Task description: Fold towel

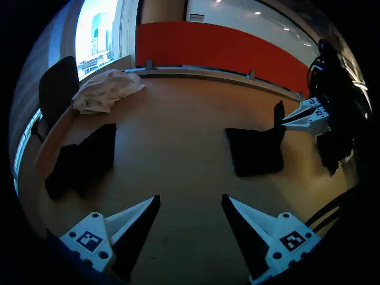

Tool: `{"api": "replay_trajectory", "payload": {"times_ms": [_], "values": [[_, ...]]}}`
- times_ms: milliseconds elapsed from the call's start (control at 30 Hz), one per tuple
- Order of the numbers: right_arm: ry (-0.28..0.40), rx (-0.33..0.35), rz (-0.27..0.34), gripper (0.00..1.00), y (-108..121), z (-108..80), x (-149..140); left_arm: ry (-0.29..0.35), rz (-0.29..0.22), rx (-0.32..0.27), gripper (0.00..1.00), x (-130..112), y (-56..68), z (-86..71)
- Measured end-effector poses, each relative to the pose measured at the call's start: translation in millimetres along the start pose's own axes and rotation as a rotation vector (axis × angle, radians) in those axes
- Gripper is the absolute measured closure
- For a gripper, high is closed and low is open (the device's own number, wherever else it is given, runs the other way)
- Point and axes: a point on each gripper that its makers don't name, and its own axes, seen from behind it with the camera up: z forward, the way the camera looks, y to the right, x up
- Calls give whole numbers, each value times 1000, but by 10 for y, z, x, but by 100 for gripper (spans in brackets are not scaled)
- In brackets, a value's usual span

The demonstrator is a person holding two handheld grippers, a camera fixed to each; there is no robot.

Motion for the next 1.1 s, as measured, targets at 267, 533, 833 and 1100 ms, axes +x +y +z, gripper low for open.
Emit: {"api": "replay_trajectory", "payload": {"times_ms": [267,533,833,1100], "values": [[-36,58,37,95,-231,414,-79,-10,3,-14,4,-42,44,4],[-55,90,59,95,-360,588,-124,-2,-3,-19,4,-18,65,12],[-63,104,39,93,-397,596,-117,4,-9,-17,4,1,52,8],[-66,106,36,62,-402,600,-143,5,-9,-15,4,3,37,-1]]}}
